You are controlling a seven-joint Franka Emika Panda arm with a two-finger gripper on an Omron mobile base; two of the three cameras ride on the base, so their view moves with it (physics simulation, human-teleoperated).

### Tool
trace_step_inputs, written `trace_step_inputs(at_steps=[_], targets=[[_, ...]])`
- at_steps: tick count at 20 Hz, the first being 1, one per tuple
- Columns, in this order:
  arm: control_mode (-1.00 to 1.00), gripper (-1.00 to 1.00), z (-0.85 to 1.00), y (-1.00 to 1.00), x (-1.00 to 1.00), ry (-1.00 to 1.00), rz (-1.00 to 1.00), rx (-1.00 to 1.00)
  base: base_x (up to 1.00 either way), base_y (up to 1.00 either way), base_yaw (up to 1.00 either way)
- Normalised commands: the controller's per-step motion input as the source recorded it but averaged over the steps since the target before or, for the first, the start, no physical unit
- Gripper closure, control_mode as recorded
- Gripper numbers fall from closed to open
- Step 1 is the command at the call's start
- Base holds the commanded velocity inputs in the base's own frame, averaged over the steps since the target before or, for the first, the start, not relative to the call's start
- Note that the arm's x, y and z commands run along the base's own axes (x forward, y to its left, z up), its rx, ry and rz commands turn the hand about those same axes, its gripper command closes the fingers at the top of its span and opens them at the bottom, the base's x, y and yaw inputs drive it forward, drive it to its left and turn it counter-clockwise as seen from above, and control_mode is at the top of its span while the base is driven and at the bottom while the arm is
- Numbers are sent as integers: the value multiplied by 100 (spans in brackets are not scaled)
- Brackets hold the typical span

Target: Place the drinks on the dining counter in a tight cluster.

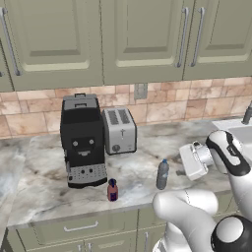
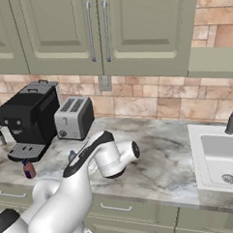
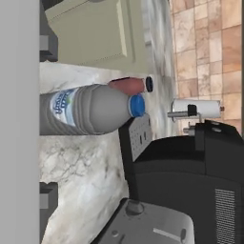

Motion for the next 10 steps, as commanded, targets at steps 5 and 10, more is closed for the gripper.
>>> trace_step_inputs(at_steps=[5, 10], targets=[[-100, -100, -2, 17, 1, 0, 0, 0, 0, 0, 0], [-100, -100, -26, 20, 0, 3, 0, 0, 0, 0, 0]])
